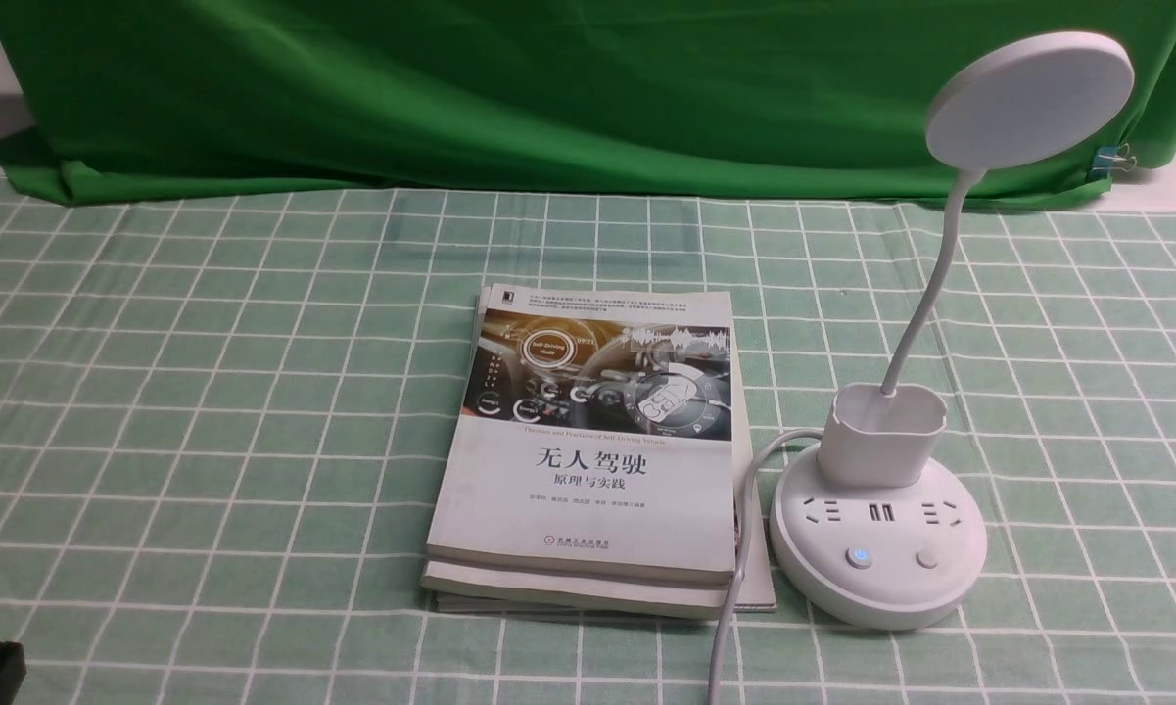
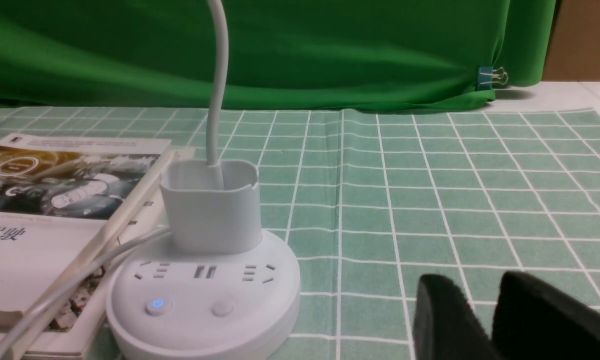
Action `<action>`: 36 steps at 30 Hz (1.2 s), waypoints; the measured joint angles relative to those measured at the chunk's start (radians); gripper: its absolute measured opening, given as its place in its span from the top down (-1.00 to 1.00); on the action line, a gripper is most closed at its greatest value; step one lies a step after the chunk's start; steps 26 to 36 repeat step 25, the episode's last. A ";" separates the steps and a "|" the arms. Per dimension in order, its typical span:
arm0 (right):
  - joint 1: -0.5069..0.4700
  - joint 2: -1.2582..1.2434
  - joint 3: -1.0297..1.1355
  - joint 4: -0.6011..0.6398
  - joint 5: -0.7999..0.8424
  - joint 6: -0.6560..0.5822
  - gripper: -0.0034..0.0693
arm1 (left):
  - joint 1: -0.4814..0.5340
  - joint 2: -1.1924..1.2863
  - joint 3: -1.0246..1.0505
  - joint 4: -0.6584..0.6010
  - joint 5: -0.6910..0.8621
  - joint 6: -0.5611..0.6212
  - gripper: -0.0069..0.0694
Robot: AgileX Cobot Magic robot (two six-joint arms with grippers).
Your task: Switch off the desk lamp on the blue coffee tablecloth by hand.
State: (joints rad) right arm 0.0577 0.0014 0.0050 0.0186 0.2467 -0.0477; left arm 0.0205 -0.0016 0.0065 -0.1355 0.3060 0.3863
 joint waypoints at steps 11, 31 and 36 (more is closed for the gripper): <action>0.000 0.000 0.000 0.000 0.000 0.000 0.34 | 0.000 0.000 0.000 0.000 0.000 0.000 0.82; 0.000 0.000 0.000 0.000 0.000 0.000 0.30 | 0.000 0.000 0.000 0.000 0.000 0.000 0.82; 0.000 0.000 0.000 0.000 0.000 0.000 0.30 | 0.000 0.000 0.000 0.000 0.000 0.000 0.82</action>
